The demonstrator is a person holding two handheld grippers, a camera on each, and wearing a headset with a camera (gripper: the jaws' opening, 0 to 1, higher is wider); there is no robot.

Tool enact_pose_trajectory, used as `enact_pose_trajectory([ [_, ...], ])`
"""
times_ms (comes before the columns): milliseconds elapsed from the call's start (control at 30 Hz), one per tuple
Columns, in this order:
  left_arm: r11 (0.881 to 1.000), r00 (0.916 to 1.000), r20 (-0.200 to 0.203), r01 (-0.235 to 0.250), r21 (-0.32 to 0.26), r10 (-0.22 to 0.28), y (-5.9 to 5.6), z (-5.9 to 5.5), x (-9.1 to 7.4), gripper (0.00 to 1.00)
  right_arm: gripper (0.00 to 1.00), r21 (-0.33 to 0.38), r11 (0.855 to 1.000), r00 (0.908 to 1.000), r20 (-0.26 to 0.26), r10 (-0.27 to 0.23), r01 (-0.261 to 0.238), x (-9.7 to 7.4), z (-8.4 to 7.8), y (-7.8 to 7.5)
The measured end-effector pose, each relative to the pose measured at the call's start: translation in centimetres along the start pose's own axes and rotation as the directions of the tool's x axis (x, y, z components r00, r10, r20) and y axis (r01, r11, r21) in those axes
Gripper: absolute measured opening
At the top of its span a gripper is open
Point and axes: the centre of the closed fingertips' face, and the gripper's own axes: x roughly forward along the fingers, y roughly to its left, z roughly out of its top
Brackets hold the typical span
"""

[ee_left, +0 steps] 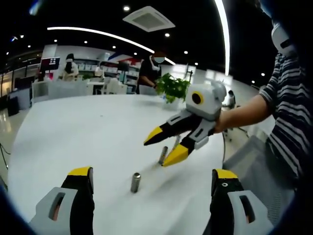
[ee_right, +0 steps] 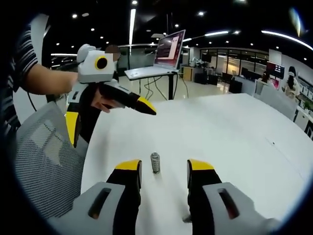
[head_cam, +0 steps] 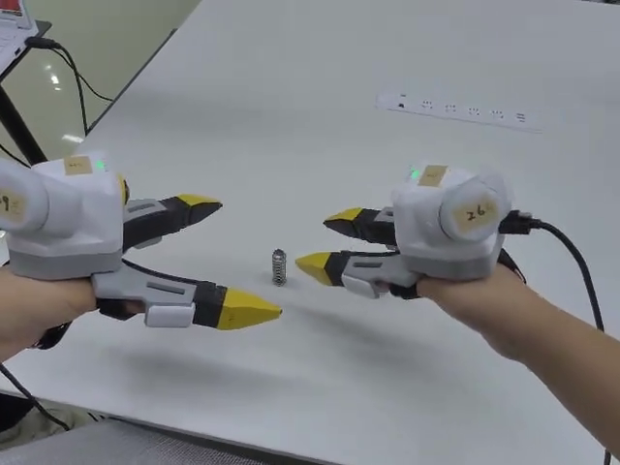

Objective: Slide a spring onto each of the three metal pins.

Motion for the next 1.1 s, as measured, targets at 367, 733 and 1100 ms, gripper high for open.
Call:
enact_pose_trajectory([
  [367,1.000,0.9999,0.010,-0.005,-0.008,0.005,0.1,0.4,0.6,0.98,0.48,0.028,0.999,0.9985,0.037,-0.040,0.039,-2.7,-0.8,-0.2],
  [733,1.000,1.0000,0.006,-0.007,-0.004,0.007,-0.2,0.2,0.9,0.98,0.58,0.077,0.992,0.9918,0.066,-0.109,0.104,-5.5,-1.8,-1.2],
  [1100,1.000,0.9999,0.005,-0.009,-0.004,0.009,-0.2,0.1,1.0,0.98,0.67,0.110,0.983,0.9857,0.064,-0.156,0.148,-8.9,-4.1,-1.8],
])
